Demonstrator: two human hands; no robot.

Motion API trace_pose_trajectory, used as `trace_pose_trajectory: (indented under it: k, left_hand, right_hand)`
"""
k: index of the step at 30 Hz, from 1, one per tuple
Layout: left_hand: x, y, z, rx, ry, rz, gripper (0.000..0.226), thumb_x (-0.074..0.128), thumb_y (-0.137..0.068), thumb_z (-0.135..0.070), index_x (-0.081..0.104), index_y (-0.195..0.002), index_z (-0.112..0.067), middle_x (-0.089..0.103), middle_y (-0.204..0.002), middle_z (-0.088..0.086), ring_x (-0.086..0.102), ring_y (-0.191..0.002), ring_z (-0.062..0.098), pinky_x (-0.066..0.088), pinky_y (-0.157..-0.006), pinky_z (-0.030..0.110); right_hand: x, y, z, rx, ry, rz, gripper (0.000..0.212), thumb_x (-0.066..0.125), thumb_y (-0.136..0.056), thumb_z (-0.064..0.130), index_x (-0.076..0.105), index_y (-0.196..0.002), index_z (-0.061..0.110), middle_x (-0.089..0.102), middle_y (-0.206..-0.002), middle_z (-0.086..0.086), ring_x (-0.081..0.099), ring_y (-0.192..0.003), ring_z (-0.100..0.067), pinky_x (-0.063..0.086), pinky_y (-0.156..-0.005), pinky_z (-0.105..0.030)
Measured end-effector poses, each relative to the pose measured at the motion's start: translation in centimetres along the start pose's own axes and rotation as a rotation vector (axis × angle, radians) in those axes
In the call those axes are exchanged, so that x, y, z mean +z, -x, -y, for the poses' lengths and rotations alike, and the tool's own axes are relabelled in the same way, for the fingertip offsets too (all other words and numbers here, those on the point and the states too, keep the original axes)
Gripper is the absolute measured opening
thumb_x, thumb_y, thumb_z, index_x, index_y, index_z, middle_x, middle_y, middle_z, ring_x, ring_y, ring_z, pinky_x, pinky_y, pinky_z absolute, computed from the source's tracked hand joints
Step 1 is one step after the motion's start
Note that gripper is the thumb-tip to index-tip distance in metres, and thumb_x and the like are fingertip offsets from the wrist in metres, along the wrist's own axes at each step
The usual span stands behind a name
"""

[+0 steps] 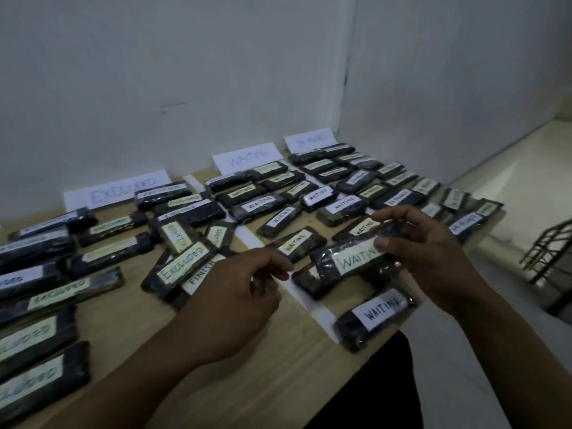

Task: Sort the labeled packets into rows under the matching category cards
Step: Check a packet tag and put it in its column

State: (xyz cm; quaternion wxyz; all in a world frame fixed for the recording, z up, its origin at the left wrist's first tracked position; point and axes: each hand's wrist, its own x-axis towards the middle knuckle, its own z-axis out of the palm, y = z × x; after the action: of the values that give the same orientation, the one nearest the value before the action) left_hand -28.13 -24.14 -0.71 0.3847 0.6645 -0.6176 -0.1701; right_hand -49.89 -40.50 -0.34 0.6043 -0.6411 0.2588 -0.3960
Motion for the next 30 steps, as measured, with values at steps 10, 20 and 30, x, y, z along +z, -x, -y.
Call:
trace_pose_trajectory:
  k: [10,20,30]
  left_hand:
    - [9.4,-9.4,-2.9,0.248,-0.204,0.213,0.036,0.056,-0.094,-0.036,0.055,-0.129,-0.028,0.054,-0.122,-0.007,0.047,-0.112,0.01,0.035,-0.086,0.02]
    - [13.3,-13.3,-2.7,0.179,-0.259,0.18,0.049,0.068,-0.083,-0.046,0.056,-0.127,-0.026,0.06,-0.119,-0.003,0.054,-0.109,0.015,0.046,-0.093,0.034]
    - [13.1,-13.4,-1.6,0.16,-0.24,0.143,0.047,0.066,-0.083,-0.049,0.057,-0.125,-0.031,0.056,-0.12,-0.008,0.046,-0.116,0.011,0.04,-0.096,0.03]
  right_hand:
    - [-9.0,-0.5,-2.4,0.139,-0.161,-0.398,0.029,0.06,-0.069,-0.002,0.056,-0.093,0.014,0.068,-0.083,-0.008,0.063,-0.07,-0.027,0.038,-0.062,-0.034]
    - [-11.7,1.0,-5.6,0.19,0.076,-0.603,0.027,0.07,-0.078,-0.003,0.053,-0.098,0.001,0.06,-0.076,-0.017,0.053,-0.044,-0.023,0.04,-0.04,-0.028]
    - [-10.4,0.9,-6.3,0.107,0.825,-0.508,0.042,0.074,-0.076,0.047,0.068,-0.112,0.026,0.051,-0.095,0.01,0.049,-0.078,0.006,0.035,-0.064,-0.004]
